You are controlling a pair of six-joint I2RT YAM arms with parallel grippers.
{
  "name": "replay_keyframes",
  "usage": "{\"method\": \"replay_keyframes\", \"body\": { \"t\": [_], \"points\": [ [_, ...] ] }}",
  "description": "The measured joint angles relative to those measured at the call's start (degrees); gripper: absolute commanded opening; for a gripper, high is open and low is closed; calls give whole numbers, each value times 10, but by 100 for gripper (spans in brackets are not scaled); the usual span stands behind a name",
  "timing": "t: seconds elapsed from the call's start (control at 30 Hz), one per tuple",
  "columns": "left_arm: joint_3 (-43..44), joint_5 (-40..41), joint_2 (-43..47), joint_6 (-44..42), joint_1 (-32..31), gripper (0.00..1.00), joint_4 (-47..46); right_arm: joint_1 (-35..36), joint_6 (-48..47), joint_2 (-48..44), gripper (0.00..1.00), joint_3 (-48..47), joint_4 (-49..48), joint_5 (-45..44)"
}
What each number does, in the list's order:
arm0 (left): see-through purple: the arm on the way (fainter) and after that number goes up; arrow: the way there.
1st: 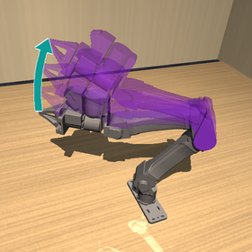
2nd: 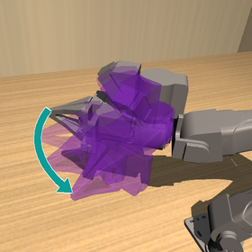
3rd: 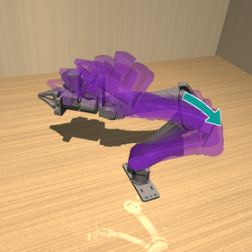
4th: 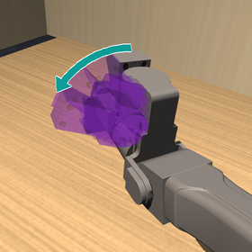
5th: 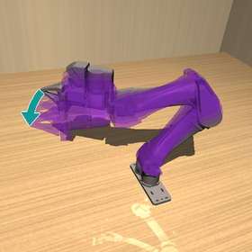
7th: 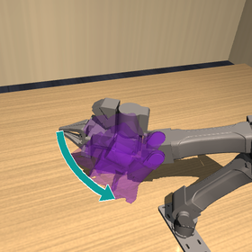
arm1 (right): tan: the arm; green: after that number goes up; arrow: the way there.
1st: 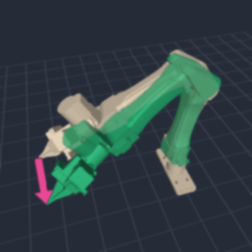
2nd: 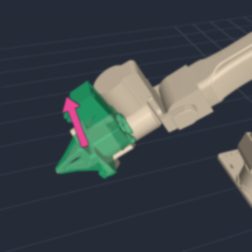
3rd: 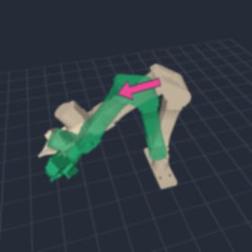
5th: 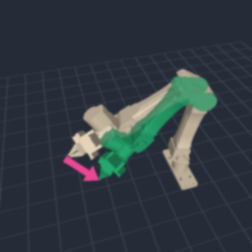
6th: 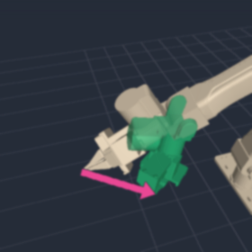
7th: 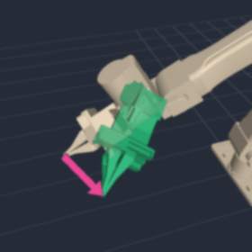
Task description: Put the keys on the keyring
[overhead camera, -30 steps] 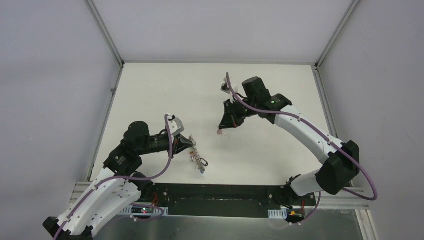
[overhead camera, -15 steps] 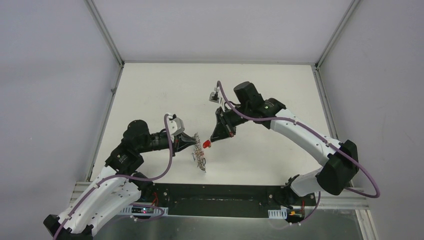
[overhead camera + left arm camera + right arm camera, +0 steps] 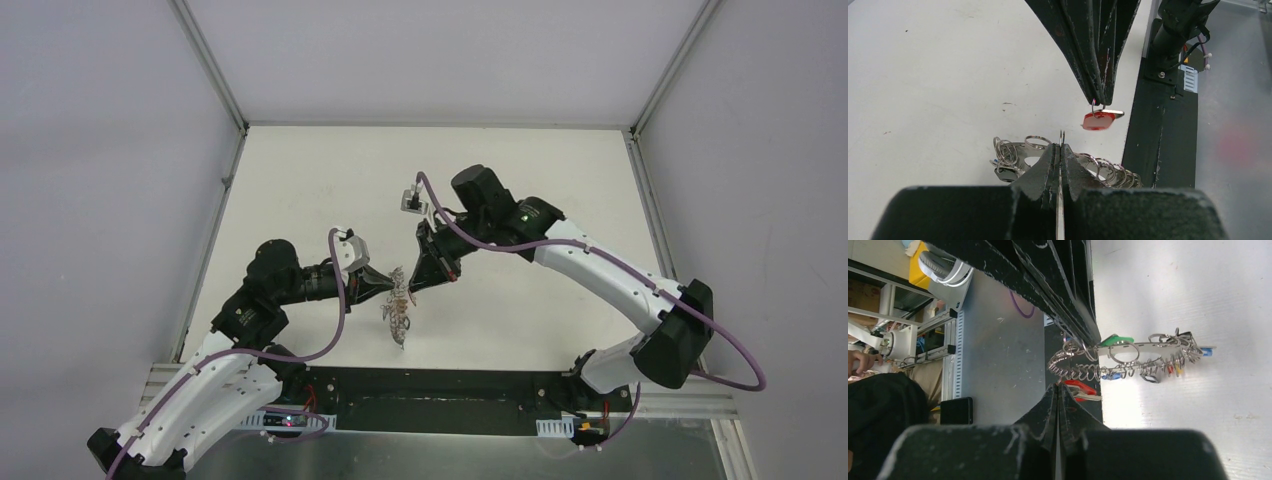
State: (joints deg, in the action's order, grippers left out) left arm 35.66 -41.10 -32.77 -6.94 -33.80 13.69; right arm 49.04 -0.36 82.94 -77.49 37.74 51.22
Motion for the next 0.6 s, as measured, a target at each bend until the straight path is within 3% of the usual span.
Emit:
{"method": "replay_keyframes", "body": {
  "t": [0.6],
  "points": [
    [-8, -10, 0, 12, 0, 0, -1, 53, -2, 34, 0, -52, 28, -117]
  ]
}}
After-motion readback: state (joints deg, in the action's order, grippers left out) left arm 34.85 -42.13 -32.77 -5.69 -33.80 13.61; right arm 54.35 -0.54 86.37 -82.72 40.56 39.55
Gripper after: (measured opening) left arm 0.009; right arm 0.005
